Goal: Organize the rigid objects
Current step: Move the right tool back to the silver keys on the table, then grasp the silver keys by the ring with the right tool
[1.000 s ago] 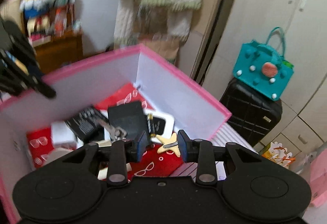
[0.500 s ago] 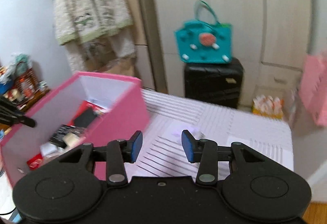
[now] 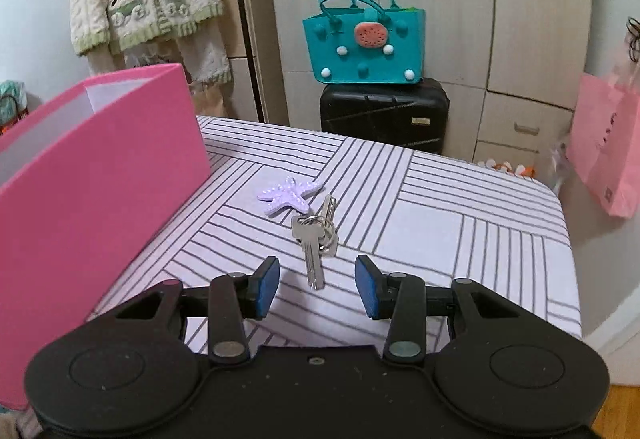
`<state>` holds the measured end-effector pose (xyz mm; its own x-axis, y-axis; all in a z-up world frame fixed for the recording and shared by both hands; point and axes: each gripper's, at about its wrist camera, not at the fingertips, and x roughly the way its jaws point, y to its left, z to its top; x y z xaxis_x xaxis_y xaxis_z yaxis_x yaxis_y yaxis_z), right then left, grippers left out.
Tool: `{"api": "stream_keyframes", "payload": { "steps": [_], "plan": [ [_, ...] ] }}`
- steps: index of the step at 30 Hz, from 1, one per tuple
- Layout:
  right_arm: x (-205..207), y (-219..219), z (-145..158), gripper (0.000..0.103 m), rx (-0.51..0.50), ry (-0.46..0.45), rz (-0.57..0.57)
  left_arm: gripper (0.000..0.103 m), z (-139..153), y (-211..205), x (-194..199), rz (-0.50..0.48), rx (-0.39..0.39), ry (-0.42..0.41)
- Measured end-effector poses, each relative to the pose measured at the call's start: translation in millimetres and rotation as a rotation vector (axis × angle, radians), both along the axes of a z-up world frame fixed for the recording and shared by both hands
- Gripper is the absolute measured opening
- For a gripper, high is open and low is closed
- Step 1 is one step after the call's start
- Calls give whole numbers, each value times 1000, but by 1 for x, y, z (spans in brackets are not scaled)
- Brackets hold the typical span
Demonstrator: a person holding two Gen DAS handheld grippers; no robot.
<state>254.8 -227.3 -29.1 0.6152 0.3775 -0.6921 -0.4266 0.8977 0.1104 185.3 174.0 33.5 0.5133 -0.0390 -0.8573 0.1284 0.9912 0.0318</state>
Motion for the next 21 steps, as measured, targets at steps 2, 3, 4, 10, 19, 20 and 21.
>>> {"api": "stream_keyframes", "payload": {
  "steps": [2, 3, 4, 10, 19, 20, 21],
  "plan": [
    [5, 4, -3, 47, -2, -6, 12, 10, 0, 0, 0, 1, 0, 0],
    [9, 6, -5, 47, 5, -6, 14, 10, 0, 0, 0, 0, 1, 0],
    [13, 8, -6, 47, 13, -4, 12, 10, 0, 0, 0, 0, 1, 0],
    [26, 25, -14, 46, -43, -42, 14, 10, 0, 0, 0, -1, 0, 0],
    [19, 25, -7, 29, -24, -22, -26, 10, 0, 1, -1, -2, -11, -4],
    [18, 23, -7, 29, -15, -17, -32, 10, 0, 2, -1, -3, -13, -5],
    [17, 21, -7, 29, -9, -14, -40, 10, 0, 2, -1, -3, -15, -6]
  ]
}}
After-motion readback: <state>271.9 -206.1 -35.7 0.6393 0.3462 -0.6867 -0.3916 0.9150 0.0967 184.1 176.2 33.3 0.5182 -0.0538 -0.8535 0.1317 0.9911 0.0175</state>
